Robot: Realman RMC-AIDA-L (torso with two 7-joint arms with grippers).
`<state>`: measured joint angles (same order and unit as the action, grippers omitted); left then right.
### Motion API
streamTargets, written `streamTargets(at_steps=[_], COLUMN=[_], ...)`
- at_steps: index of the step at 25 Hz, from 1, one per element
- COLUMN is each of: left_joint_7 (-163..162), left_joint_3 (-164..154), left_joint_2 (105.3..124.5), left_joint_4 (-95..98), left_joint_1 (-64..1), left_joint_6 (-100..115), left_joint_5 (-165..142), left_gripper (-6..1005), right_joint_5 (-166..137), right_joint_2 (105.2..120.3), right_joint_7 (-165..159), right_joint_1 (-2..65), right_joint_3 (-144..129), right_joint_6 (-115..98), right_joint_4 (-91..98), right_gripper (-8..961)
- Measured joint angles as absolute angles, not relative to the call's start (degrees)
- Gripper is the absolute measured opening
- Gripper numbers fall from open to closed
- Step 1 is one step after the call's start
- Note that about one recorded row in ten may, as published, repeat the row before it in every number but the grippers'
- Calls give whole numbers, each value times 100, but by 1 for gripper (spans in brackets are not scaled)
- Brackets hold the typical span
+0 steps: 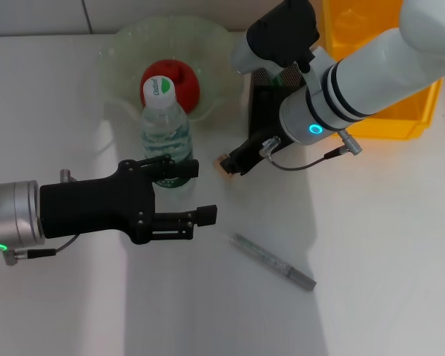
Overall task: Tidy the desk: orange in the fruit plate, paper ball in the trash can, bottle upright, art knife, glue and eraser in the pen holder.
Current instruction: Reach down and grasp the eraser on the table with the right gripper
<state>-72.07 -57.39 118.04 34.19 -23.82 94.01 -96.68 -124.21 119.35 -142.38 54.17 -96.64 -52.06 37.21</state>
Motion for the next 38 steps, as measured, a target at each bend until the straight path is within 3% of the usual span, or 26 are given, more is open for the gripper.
streamTargets(at_steps=[10,16,38], left_joint_7=[-7207,-7207,-7137], left_joint_3=[-5739,-5739,-5739], left_joint_2=[11803,11803,11813], left_joint_4=[3419,3419,3349], left_joint_1=[-2357,-2349,-2317], left_joint_6=[9472,9511,9509], left_joint_5=[-9668,-9668,-9668], left_gripper=[844,844,846], right_joint_5=[-12428,-12428,-12358], right_joint_2=[11950,11976,11988], right_joint_7=[-14248,-14310,-14388], right_joint_1=[5448,5490,5511], right_joint_3=[-9652,-9732,-9953], right_joint_6=[-5181,-5011,-4887], right_joint_4=[3777,3711,3725], right_gripper=[216,367,366])
